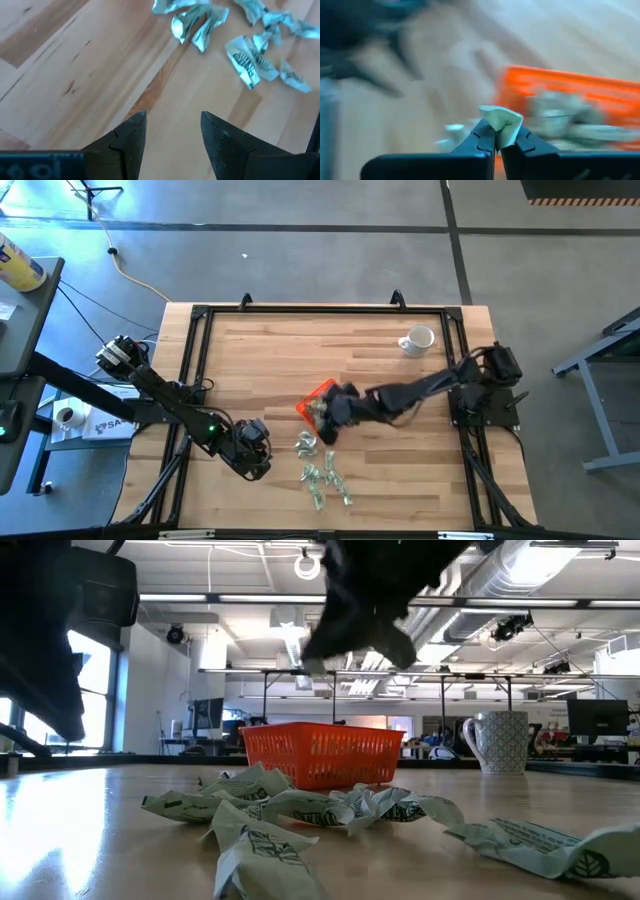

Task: Pick and place Stevia / Truvia into bins
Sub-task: Put the stevia packet into the orange bin

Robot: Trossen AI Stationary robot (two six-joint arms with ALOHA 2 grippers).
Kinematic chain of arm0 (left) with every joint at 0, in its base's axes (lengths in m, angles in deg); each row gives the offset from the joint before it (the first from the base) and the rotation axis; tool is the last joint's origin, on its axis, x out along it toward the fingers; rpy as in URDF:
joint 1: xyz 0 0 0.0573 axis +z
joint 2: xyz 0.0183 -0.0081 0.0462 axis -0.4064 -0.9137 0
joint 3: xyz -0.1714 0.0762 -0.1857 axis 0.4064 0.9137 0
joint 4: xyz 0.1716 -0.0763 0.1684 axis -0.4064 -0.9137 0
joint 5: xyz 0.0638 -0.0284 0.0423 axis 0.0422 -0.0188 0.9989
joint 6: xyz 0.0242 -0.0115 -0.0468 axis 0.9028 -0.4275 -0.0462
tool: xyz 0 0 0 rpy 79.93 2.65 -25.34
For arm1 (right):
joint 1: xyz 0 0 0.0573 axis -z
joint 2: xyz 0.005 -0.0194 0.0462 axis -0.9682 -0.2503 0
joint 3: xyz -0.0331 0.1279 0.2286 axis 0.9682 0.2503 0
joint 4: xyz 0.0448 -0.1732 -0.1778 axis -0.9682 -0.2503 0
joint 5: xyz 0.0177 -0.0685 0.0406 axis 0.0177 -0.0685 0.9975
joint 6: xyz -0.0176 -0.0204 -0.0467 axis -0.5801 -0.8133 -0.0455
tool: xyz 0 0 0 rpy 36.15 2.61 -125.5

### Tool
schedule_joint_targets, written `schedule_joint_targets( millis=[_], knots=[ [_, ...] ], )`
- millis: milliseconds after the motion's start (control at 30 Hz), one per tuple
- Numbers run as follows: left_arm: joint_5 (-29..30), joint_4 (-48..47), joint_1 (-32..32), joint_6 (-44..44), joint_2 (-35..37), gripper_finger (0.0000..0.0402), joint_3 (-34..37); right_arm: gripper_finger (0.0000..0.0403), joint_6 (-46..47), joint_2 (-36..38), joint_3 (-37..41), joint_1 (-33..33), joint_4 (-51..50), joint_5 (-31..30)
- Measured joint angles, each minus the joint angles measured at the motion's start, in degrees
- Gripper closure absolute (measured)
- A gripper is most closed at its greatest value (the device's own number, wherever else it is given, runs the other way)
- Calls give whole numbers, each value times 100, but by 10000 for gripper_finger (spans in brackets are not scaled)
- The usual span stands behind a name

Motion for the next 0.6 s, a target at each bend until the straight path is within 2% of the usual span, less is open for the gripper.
schedule_joint_targets(
  millis=[133,233,500,600],
  knots=[
    [23,284,87,27,-1,181,-2,389,222,-219,27,535,-564,18],
    [-84,432,300,47,-22,181,-2,360,37,-220,20,754,-520,330],
    [-591,1118,899,520,-26,181,-2,203,-225,-179,18,640,-563,551],
    [-832,1340,986,529,-74,181,-2,152,-603,-87,21,288,-634,264]
  ],
)
